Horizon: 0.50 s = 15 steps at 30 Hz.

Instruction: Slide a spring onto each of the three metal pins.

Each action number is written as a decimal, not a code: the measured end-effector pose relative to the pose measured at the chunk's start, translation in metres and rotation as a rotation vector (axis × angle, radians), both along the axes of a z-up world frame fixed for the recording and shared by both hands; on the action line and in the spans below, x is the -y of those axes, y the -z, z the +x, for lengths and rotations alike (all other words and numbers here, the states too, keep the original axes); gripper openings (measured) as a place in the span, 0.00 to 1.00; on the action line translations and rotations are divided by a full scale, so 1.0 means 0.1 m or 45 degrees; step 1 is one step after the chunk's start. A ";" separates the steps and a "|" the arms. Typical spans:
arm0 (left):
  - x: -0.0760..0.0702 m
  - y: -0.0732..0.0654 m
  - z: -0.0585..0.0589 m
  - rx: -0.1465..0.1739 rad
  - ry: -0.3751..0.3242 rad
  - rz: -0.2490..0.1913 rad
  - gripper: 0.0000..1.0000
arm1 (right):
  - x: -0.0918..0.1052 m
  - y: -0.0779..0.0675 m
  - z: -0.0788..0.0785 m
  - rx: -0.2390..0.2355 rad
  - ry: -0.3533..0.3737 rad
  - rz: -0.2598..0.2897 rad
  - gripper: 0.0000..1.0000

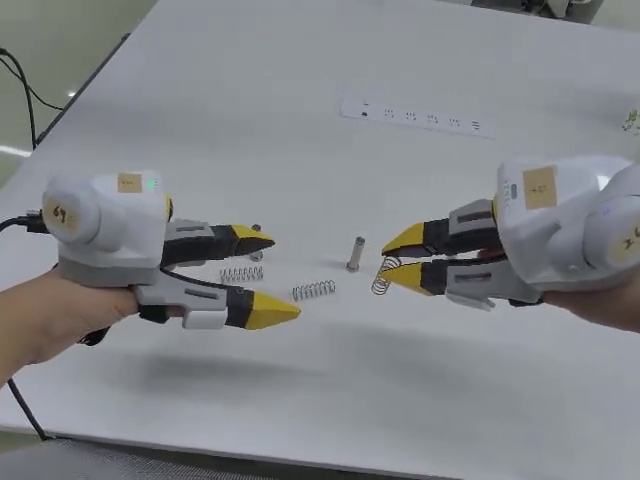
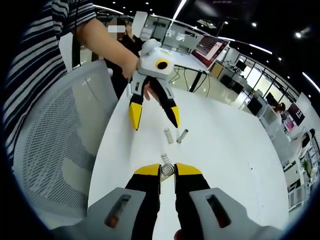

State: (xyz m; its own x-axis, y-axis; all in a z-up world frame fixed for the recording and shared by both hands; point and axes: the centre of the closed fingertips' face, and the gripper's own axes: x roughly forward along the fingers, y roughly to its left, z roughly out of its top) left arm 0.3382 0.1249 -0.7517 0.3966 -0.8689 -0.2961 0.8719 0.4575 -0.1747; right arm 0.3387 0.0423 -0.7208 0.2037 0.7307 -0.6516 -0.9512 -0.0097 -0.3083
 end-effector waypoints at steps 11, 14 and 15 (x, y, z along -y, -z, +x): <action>-0.30 0.06 0.00 -0.001 -0.089 0.052 0.72 | 0.23 0.07 0.13 -0.003 0.085 -0.023 0.07; -0.39 0.09 0.02 -0.003 -0.117 0.067 0.82 | 0.33 0.09 0.18 0.000 0.113 -0.037 0.07; -0.44 0.09 0.03 -0.001 -0.137 0.074 0.86 | 0.38 0.09 0.21 0.007 0.127 -0.046 0.07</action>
